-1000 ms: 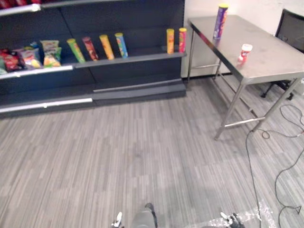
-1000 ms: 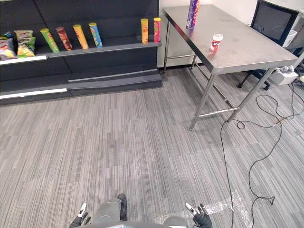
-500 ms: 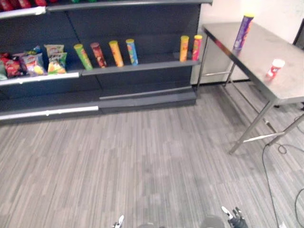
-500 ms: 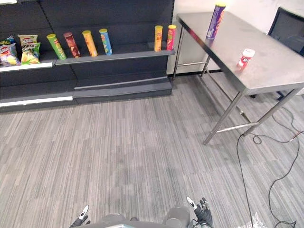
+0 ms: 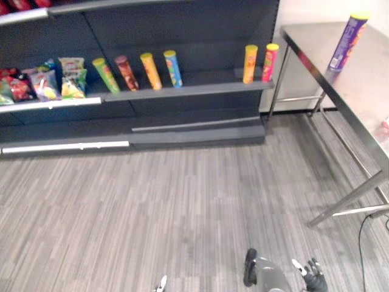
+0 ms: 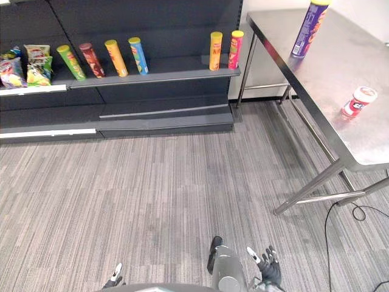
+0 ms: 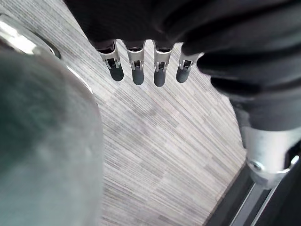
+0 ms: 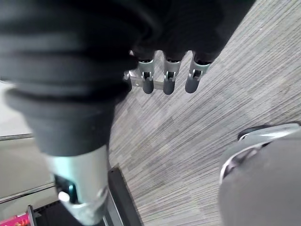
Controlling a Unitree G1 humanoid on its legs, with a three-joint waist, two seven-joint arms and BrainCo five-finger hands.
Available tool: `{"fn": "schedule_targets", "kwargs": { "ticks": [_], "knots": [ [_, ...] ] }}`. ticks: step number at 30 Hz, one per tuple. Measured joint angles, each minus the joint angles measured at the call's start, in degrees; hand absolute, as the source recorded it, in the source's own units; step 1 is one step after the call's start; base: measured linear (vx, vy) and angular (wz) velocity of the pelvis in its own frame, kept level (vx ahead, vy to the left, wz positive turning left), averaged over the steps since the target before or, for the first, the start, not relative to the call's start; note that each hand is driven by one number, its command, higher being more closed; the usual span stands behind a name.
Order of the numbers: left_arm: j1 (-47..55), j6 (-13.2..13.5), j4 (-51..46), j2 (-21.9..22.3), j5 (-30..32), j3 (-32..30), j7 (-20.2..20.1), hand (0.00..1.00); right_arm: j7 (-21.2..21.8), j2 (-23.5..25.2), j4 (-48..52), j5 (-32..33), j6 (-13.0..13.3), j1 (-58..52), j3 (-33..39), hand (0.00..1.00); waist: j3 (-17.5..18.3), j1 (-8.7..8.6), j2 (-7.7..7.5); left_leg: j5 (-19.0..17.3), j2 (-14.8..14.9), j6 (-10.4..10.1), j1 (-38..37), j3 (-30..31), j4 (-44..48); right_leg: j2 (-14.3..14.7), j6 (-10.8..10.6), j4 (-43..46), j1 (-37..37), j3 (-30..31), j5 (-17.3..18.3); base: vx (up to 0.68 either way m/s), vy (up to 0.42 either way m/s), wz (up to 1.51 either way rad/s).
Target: Put the gum and the chips on the shelf.
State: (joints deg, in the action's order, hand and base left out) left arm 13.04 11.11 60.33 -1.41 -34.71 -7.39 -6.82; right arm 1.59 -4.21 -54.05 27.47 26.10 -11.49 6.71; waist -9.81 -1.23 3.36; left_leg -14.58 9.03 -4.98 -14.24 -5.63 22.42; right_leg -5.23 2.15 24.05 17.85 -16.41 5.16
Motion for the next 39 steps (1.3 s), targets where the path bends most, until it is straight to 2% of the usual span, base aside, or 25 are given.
{"fn": "schedule_targets", "kwargs": {
  "ticks": [1,2,3,5,7,8,10,12,13,15,17,18,20,21,25,28,30,31,32,33,34,35,37,38,39],
  "knots": [
    [-0.7,0.1,-0.2,0.0,0.0,-0.7,-0.4,0.00,0.0,0.3,0.7,-0.5,-0.5,0.2,-0.6,0.00,-0.1,-0.14,-0.13,3.9,1.2,-0.6,3.6,0.2,9.3,0.6,0.3,0.4,-1.7,0.0,1.9,0.38,-0.182,-0.15],
    [-1.1,0.4,-1.0,0.2,0.0,-1.2,-0.5,0.00,0.1,0.4,1.4,-0.7,-0.7,0.2,-1.6,0.00,-0.3,-0.08,-0.49,10.2,2.8,-3.0,7.9,0.8,19.3,1.5,0.7,-0.1,-3.8,0.2,3.3,0.37,-0.158,-0.12],
    [-1.3,0.6,-1.4,0.3,-0.1,-1.5,-0.7,0.00,0.1,0.6,1.5,-0.7,-0.6,0.3,-2.2,0.00,-0.3,-0.11,-0.49,11.1,3.6,-4.1,10.2,1.4,24.5,1.7,0.8,-0.3,-4.9,0.2,4.3,0.36,-0.120,-0.07],
    [-1.9,1.0,-2.4,0.7,-0.6,-1.5,-1.0,0.00,0.0,0.8,1.3,-0.8,-0.8,0.7,-2.8,0.00,-0.5,-0.08,-0.35,8.2,5.8,-3.0,18.4,0.6,39.1,2.7,1.5,-2.2,-10.1,0.2,6.6,0.34,-0.072,0.01],
    [-1.7,1.2,-3.5,1.0,-0.7,-1.5,-1.0,0.00,-0.1,1.1,0.7,-0.6,-0.8,0.7,-2.6,0.00,-0.6,0.04,-0.62,5.4,6.1,-2.1,21.5,-0.7,39.8,2.7,1.0,-3.9,-13.5,0.4,7.2,0.29,-0.016,-0.04],
    [-1.4,1.6,-4.6,1.1,-1.1,-1.5,-1.0,0.00,-0.3,1.1,-0.3,-0.5,-0.7,0.7,-2.5,0.00,-0.7,0.50,-0.70,2.8,5.9,-1.4,23.9,-2.4,36.2,2.5,0.4,-5.1,-16.0,1.4,7.9,0.26,0.023,-0.19],
    [-1.1,2.5,-5.7,1.2,-1.5,-1.5,-0.8,0.00,-0.3,1.2,-0.8,-0.5,-0.7,0.7,-2.3,0.00,-0.8,1.53,-0.95,0.8,5.3,-0.7,25.4,-4.8,27.4,1.7,-0.6,-5.5,-17.7,3.4,8.8,0.28,0.121,-0.45],
    [-0.5,3.2,-6.7,1.2,-2.1,-1.5,-0.6,0.00,-0.1,1.7,-0.8,-0.6,-0.7,1.0,-2.0,0.00,-1.1,1.56,-1.76,0.8,3.3,-0.6,25.5,-6.0,14.0,-0.2,-2.1,-5.5,-18.9,5.3,9.8,0.29,0.206,-0.45],
    [-0.5,3.5,-6.7,1.1,-2.0,-1.5,-0.3,0.00,0.1,1.9,-0.8,-0.5,-0.6,0.9,-1.4,0.00,-1.3,1.57,-2.01,1.9,2.0,-0.3,25.5,-5.7,6.5,-1.3,-3.1,-5.5,-19.3,6.2,10.5,0.24,0.210,-0.40],
    [-0.2,3.4,-6.7,1.1,-2.1,-1.6,0.4,0.00,0.4,2.1,-0.9,0.0,-0.6,0.7,-0.5,0.00,-1.3,1.62,-1.96,8.1,0.4,-1.0,25.5,-2.5,-10.0,-3.2,-5.9,-5.8,-20.7,8.9,12.2,0.33,0.318,-0.46],
    [0.2,3.3,-6.7,1.1,-2.6,-1.8,0.4,0.00,1.3,2.3,-1.3,0.3,-0.5,0.1,-0.5,0.00,-1.1,2.40,-2.49,13.3,-1.0,-1.1,24.5,-3.0,-9.2,-4.9,-7.8,-7.4,-23.2,11.1,13.4,0.41,0.369,-0.42],
    [0.1,3.4,-7.0,0.6,-2.7,-1.9,0.2,0.00,2.2,3.1,-2.5,0.6,-0.5,0.9,-0.6,0.00,-0.6,2.79,-3.35,9.8,-1.8,-0.5,24.7,-4.0,-6.2,-5.2,-7.5,-8.6,-24.2,12.9,13.1,0.55,0.375,-0.34],
    [0.0,3.3,-7.7,-0.3,-2.9,-2.0,-0.1,0.00,3.1,3.5,-3.2,0.6,-0.5,1.5,-0.5,0.00,-0.6,3.11,-4.67,6.4,-2.7,0.4,25.4,-5.1,-2.5,-5.2,-6.9,-9.2,-24.7,15.5,11.2,0.46,0.265,-0.25],
    [0.0,2.8,-7.6,-1.3,-2.9,-1.9,-0.5,0.00,3.2,3.8,-3.6,0.5,-0.4,2.6,-0.5,0.00,-0.5,3.01,-5.72,5.3,-3.8,2.4,25.1,-5.2,1.3,-6.4,-7.8,-10.0,-26.1,18.0,9.9,0.37,0.242,-0.33],
    [0.0,1.6,-4.1,-3.3,-2.8,0.9,-0.8,0.00,2.6,3.9,-4.2,-1.8,-0.1,4.0,-0.6,0.00,0.8,2.88,-4.96,4.3,-5.6,4.3,22.9,-5.3,3.1,-8.0,-7.9,-7.5,-25.6,20.2,4.4,0.31,0.221,-0.44],
    [-1.3,0.4,-1.9,-5.0,-2.9,3.3,-1.0,0.00,2.4,3.9,-3.9,-2.5,-0.1,3.2,-0.7,0.00,1.2,2.77,-5.71,3.3,-8.5,5.7,19.2,-4.9,-1.1,-10.6,-8.5,6.8,-18.8,20.3,2.1,0.24,0.130,-0.04],
    [-1.6,0.1,-1.2,-5.6,-2.8,4.5,-0.9,0.00,2.0,3.6,-2.2,-2.6,0.2,2.6,-1.3,0.00,0.9,2.23,-6.10,2.3,-10.0,7.0,15.7,-5.1,-4.4,-12.3,-7.6,17.8,-13.8,19.4,-3.9,0.21,0.125,0.07],
    [-1.0,-0.4,-1.0,-5.7,-2.6,5.5,-0.9,0.00,1.2,2.7,-1.4,-2.4,0.2,2.4,-2.5,0.00,0.8,1.75,-5.02,0.6,-10.2,8.3,11.8,-4.8,-7.7,-13.3,-7.4,23.6,-11.7,17.9,-8.2,0.23,0.131,-0.15],
    [-0.5,-0.6,-1.0,-5.9,-2.6,5.9,-0.7,0.00,0.9,2.7,-0.5,-2.3,0.2,2.6,-3.1,0.00,0.1,1.68,-4.98,-0.1,-10.3,8.4,8.7,-5.9,-10.0,-14.5,-6.4,29.8,-8.9,16.0,-4.5,0.23,0.130,-0.35],
    [-0.2,-0.7,-1.1,-6.0,-2.4,6.3,-0.5,0.00,0.9,2.5,0.0,-2.1,0.3,3.2,-4.1,0.00,0.1,1.62,-4.86,-0.1,-9.8,8.4,6.7,-7.2,-10.8,-14.7,-5.7,32.3,-6.9,13.0,-0.2,0.17,0.083,-0.44],
    [0.1,-0.9,-1.1,-6.0,-2.3,6.8,-0.4,0.00,0.9,2.3,0.3,-1.8,0.3,3.6,-5.1,0.00,-0.1,1.60,-4.43,0.0,-9.1,8.3,5.5,-8.4,-11.3,-14.6,-5.7,32.1,-6.2,10.0,2.0,0.15,0.053,-0.61],
    [0.7,-1.0,-1.4,-5.8,-1.6,7.1,-0.3,0.00,1.1,2.3,1.6,-1.6,0.5,4.0,-6.4,0.00,-0.2,1.64,-3.70,0.1,-7.1,8.1,3.6,-10.9,-11.3,-13.6,-5.4,26.9,-5.8,3.0,4.9,0.12,0.025,-0.59],
    [1.2,-0.7,-1.5,-6.0,-0.5,7.0,-0.2,0.00,1.4,2.7,2.6,-1.5,1.1,4.5,-7.6,0.00,-0.2,1.79,-4.05,0.1,-6.1,8.0,2.2,-13.1,-11.4,-11.9,-5.7,15.9,-6.0,-2.2,4.1,0.13,-0.010,-0.65],
    [1.3,-0.5,-1.9,-6.5,-0.5,6.9,-0.2,0.00,1.5,3.1,3.1,-1.5,1.6,4.5,-8.1,0.00,-0.3,2.20,-5.14,0.2,-6.8,7.8,1.1,-14.6,-11.9,-10.8,-5.1,6.7,-5.8,-4.9,-1.8,0.27,-0.104,-0.88],
    [0.9,-0.8,-1.9,-6.8,-0.6,6.6,0.1,0.00,1.5,2.9,3.1,-0.9,1.7,4.4,-8.6,0.00,-0.3,3.07,-6.20,0.8,-8.0,6.8,-0.4,-15.7,-13.1,-10.5,-2.4,2.3,-6.2,-7.1,-4.0,0.28,-0.116,-1.11]
  ]
}}
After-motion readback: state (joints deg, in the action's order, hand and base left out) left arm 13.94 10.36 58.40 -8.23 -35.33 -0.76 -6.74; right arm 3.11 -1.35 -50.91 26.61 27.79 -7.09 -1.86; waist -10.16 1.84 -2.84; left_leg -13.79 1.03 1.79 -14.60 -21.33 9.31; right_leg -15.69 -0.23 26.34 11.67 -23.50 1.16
